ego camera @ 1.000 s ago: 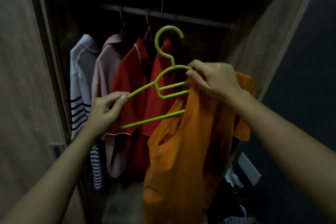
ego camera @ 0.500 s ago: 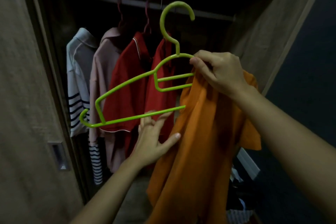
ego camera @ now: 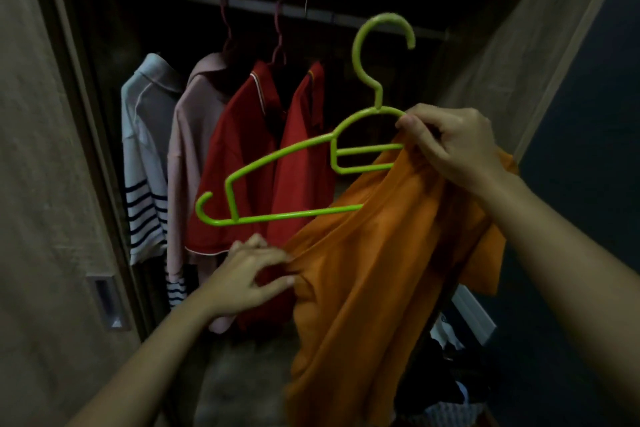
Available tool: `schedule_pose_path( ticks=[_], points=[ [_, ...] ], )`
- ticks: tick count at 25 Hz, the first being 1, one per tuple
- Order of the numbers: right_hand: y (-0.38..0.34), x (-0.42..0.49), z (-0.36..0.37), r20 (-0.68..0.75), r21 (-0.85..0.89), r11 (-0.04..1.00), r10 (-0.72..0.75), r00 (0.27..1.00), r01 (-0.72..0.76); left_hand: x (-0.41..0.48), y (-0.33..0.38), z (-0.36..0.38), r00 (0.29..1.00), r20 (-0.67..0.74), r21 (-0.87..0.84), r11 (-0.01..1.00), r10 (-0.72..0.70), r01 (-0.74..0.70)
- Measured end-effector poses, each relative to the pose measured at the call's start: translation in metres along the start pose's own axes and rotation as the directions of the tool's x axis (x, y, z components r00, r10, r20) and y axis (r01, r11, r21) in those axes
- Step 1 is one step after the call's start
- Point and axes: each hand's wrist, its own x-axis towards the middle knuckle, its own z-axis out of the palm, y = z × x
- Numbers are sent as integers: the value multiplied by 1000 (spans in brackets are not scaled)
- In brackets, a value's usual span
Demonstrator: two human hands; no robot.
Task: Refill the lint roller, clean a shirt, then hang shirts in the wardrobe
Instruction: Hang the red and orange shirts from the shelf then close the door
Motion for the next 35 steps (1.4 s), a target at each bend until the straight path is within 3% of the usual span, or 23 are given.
schedule_pose_path(
  ticks=[5,10,14,16,18,21,23,26,28,31,33,35],
  points=[
    [19,-40,19,165,-123,987,-85,983,106,-34,-38,-60,986,-165,-31,999,35,-40],
    [-10,-47,64,213,14,994,104,972,-109,17,-5,-79,967,-114,130,968,229,-214],
    [-9,-46,64,150,217,946,210,966,-240,18,-9,-100,968,-239,-8,998,-69,69],
    [-13,-46,64,160,340,899,235,959,-277,15,-9,-102,976,-196,-27,996,-93,89],
    [-21,-45,67,174,413,860,247,953,-299,18,-6,-102,958,-269,23,994,-97,107],
    [-22,-42,66,172,403,849,297,939,-342,22,-3,-112,896,-427,168,963,-123,212],
    [-10,-46,61,165,393,822,377,911,-411,21,-2,-125,875,-454,138,958,-165,253],
    [8,-63,59,279,357,782,432,858,-510,20,-3,-143,866,-451,104,951,-215,290],
    [11,-73,63,339,386,756,417,843,-529,20,-3,-153,903,-368,112,953,-223,282],
    [6,-73,64,292,510,678,441,848,-529,24,3,-162,958,-185,71,970,-218,234],
    [3,-67,62,295,582,602,471,831,-547,30,5,-164,972,-183,143,975,-145,172],
    [1,-62,62,284,580,612,467,837,-538,36,4,-164,975,-205,227,965,-88,134]
  ],
)
